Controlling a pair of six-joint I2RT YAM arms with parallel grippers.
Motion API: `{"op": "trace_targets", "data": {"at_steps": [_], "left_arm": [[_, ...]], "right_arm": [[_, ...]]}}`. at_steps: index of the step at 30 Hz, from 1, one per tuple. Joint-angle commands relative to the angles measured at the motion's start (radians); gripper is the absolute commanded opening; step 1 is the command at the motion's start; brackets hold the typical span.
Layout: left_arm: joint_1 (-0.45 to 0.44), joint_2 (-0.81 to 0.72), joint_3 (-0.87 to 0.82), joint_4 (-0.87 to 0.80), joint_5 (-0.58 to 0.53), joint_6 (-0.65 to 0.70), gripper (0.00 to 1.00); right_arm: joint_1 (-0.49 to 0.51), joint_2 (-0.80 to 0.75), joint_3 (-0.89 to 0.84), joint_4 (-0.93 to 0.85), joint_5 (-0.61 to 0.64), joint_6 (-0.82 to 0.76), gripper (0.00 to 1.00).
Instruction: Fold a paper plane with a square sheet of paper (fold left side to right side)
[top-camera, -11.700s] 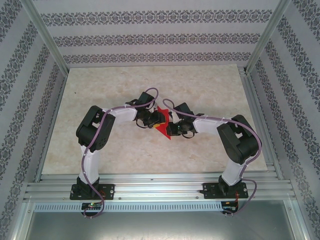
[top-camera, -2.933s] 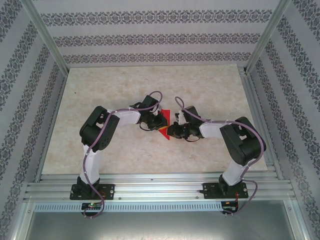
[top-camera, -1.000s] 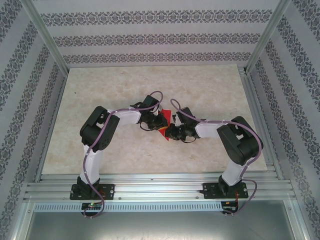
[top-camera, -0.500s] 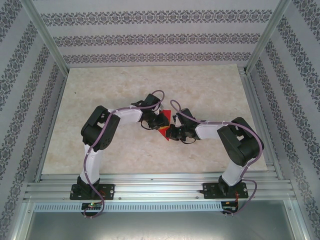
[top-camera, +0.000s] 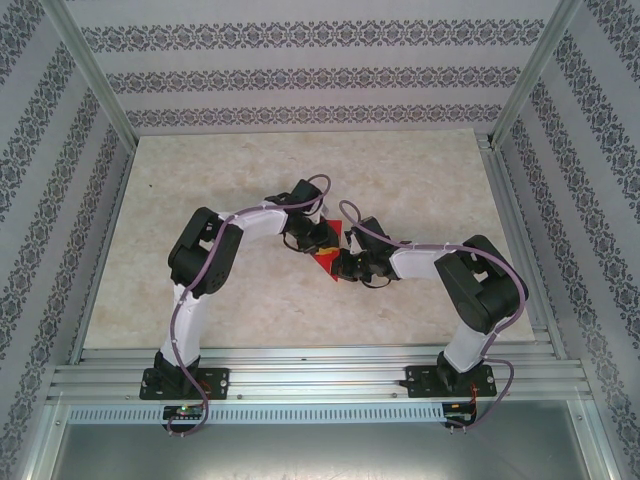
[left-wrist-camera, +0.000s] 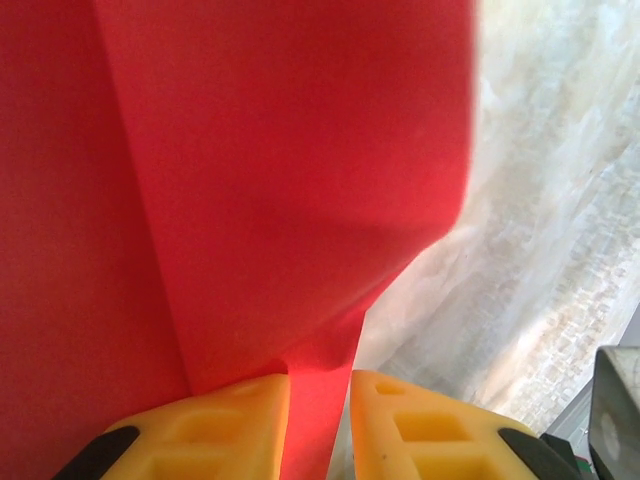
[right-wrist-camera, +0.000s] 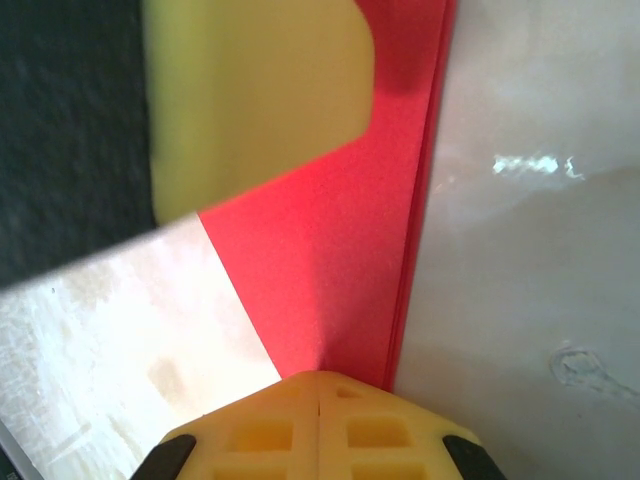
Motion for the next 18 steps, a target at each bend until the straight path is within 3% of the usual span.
{"op": "trace_targets", "data": {"at_steps": [1, 18], "left_arm": [[0.06, 0.052, 0.04, 0.049, -0.131, 0.033, 0.27], [0.119, 0.119, 0.149, 0.029, -0.136, 0.083, 0.29]], "right_arm": [[0.027, 0.052, -0.057, -0.237, 0.024, -0.002, 0.01], [0.03, 0.056, -0.049, -0.247, 0.026, -0.002, 0.01]]}}
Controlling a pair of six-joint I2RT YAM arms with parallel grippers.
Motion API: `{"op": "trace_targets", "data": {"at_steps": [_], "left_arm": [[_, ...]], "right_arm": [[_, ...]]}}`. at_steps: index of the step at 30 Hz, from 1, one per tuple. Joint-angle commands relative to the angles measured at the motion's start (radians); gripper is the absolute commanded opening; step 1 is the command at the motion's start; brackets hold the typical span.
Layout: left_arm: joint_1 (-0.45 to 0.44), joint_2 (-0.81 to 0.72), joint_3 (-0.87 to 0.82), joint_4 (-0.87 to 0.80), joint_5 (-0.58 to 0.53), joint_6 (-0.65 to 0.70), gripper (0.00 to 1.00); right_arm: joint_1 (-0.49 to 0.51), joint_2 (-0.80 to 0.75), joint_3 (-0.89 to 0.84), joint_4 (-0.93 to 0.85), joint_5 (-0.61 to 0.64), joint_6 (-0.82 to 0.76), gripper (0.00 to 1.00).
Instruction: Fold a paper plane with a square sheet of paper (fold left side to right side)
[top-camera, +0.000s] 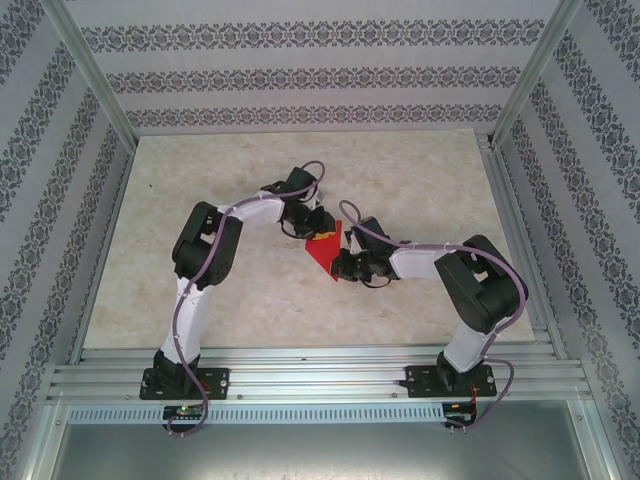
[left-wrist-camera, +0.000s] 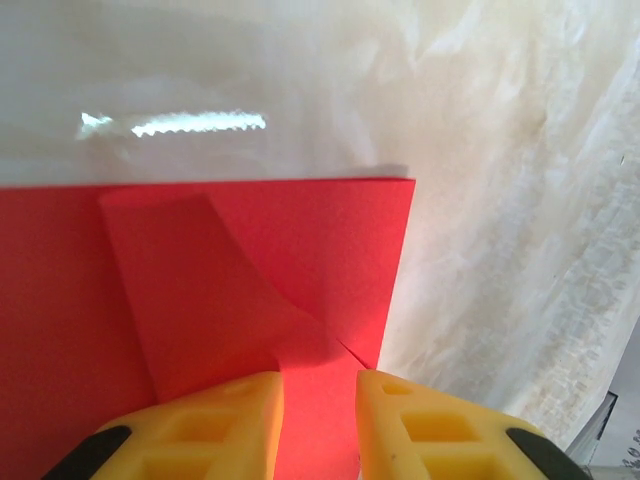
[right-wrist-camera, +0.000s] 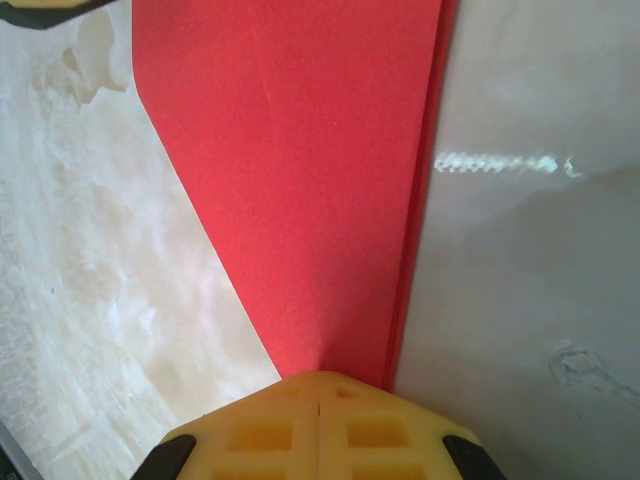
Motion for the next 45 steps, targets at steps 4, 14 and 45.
{"op": "trace_targets", "data": {"at_steps": [4, 14, 45], "left_arm": [[0.086, 0.053, 0.023, 0.053, -0.121, 0.064, 0.29], [0.136, 0.137, 0.186, -0.007, -0.107, 0.104, 0.32], [-0.026, -0.044, -0.087, 0.124, -0.016, 0.149, 0.28]], "right_arm": [[0.03, 0.058, -0.05, -0.243, 0.024, -0.004, 0.01], [0.03, 0.06, -0.047, -0.248, 0.024, -0.005, 0.01], [0.029, 0.053, -0.019, -0.247, 0.028, -0.002, 0.01]]}}
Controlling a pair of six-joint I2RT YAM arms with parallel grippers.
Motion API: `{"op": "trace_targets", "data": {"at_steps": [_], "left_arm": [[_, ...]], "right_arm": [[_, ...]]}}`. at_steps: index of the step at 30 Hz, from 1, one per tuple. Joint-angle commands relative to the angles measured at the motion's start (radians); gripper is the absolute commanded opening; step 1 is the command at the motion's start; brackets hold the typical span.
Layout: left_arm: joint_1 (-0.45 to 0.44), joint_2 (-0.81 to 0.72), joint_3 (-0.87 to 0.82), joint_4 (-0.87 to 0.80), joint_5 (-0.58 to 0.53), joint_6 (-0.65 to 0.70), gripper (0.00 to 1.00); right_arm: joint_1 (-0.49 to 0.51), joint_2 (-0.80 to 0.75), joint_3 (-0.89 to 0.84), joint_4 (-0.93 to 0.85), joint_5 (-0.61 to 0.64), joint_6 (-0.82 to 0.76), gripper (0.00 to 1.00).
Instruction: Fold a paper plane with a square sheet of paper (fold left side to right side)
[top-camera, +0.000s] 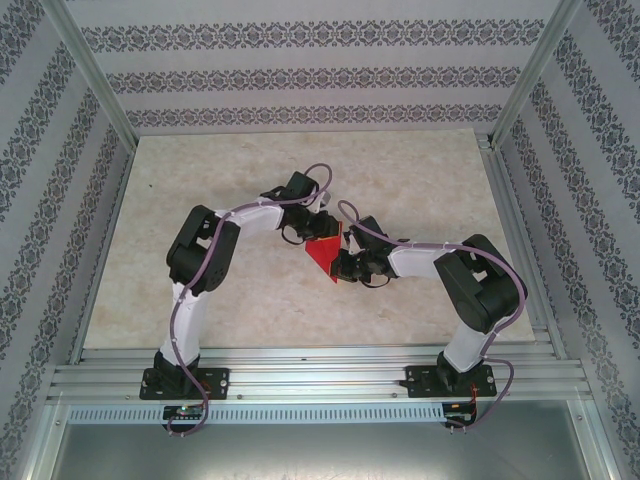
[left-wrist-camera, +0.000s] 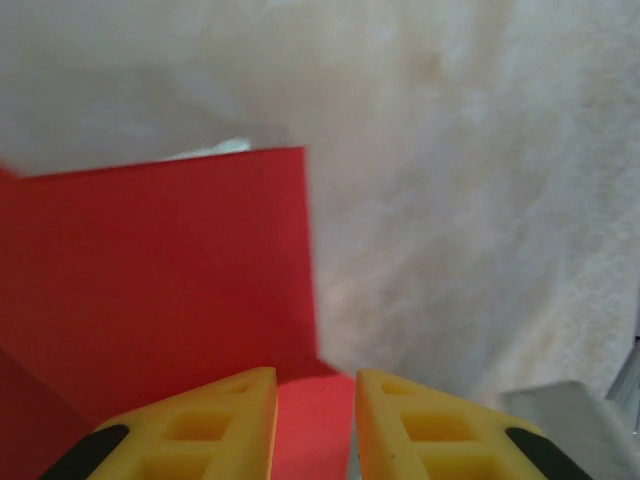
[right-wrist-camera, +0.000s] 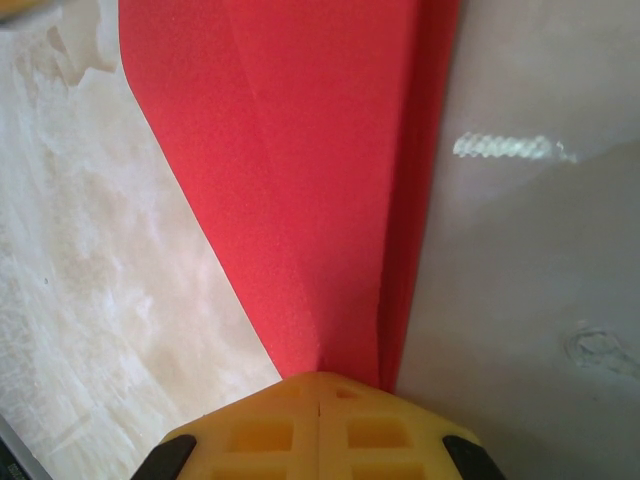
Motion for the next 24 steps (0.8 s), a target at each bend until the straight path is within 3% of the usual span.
{"op": "trace_targets", "data": {"at_steps": [1, 11, 24], "left_arm": [[0.006, 0.025, 0.027, -0.002, -0.036, 0.023, 0.28], [0.005, 0.016, -0.072, 0.013, -0.074, 0.038, 0.28], [0.004, 0.019, -0.086, 0.036, -0.063, 0.023, 0.28]], "right_arm": [[0.024, 0.038, -0.045, -0.187, 0.033, 0.001, 0.01], [0.012, -0.155, 0.015, -0.094, 0.028, 0.103, 0.01], [-0.019, 0.04, 0.142, -0.071, 0.091, 0.056, 0.01]]}}
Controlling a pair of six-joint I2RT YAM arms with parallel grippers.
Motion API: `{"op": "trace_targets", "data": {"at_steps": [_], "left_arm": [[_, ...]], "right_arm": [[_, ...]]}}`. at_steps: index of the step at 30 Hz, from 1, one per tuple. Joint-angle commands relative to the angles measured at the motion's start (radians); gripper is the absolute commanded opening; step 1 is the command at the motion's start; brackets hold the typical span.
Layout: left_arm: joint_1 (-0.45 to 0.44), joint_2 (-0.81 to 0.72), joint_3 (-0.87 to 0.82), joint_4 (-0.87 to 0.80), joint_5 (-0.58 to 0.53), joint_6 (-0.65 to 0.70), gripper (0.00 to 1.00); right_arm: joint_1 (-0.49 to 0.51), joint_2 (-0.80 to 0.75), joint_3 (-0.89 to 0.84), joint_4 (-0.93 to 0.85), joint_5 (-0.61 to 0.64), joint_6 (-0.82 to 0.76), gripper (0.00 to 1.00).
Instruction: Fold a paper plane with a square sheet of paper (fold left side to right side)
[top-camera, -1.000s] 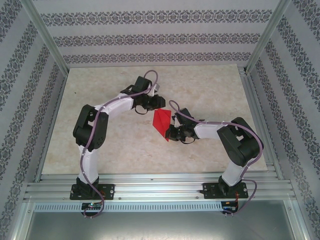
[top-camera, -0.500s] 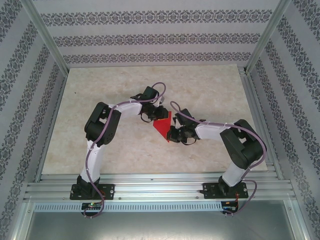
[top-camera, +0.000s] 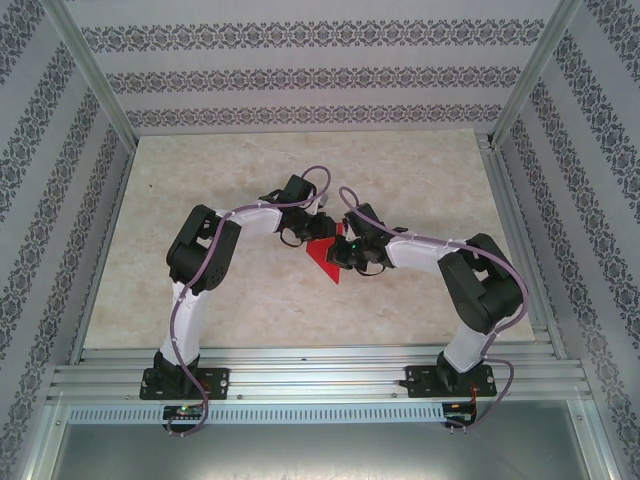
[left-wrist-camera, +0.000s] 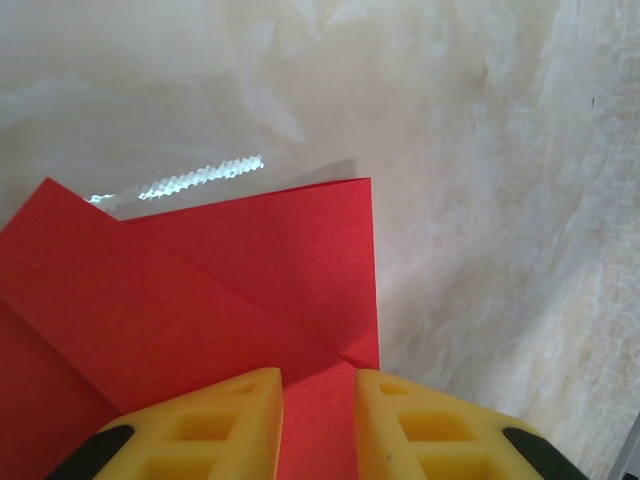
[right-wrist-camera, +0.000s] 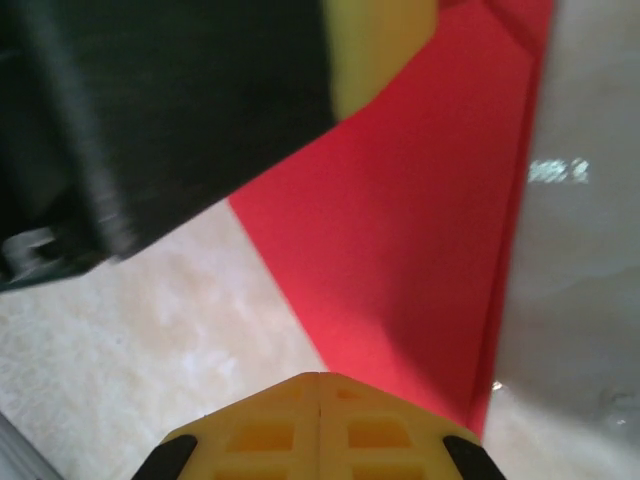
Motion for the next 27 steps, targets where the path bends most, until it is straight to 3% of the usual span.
{"op": "trace_targets", "data": {"at_steps": [1, 27], "left_arm": [[-0.003, 0.026, -0.041, -0.04, -0.042, 0.007, 0.28], [-0.002, 0.052, -0.026, -0.055, -0.063, 0.017, 0.27]], "right_arm": [[-0.014, 0.047, 0.019, 0.0, 0.035, -0.019, 0.01], [0.073, -0.057, -0.174, -0.271, -0.007, -0.141, 0.01]]}}
